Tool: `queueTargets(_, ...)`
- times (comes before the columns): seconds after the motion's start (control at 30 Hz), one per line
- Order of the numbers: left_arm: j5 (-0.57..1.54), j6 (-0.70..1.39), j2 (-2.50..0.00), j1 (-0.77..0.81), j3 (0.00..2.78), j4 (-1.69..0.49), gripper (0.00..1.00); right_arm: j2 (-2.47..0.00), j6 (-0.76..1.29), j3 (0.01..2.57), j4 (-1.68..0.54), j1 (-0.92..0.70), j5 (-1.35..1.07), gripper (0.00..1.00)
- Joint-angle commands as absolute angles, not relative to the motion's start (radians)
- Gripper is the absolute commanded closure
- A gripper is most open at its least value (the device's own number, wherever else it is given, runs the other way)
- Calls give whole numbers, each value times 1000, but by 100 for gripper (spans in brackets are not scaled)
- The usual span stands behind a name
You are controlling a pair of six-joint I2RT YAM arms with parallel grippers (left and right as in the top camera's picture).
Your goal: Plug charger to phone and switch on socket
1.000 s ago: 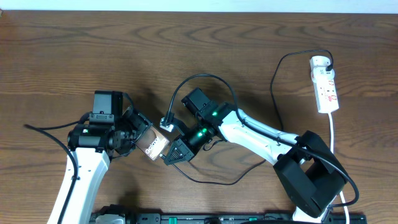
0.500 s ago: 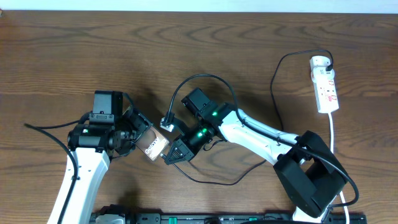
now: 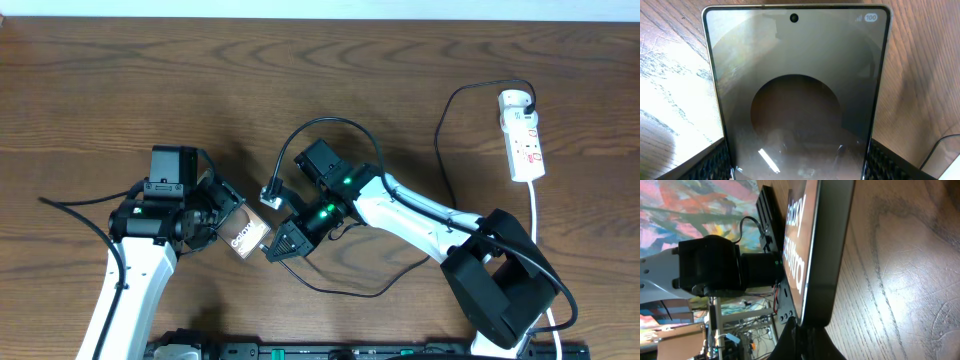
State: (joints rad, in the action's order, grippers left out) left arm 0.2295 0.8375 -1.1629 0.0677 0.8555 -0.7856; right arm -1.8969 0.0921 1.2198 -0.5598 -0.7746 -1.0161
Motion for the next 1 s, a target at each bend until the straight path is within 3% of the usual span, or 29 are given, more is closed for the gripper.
queueTargets(0.0, 216, 827, -1156, 70, 888, -784, 93, -1901, 97, 1215, -560, -773, -1040, 99)
queueTargets(0.97, 246, 828, -1156, 70, 888, -784, 93, -1901, 142, 1215, -511, -773, -1052, 99)
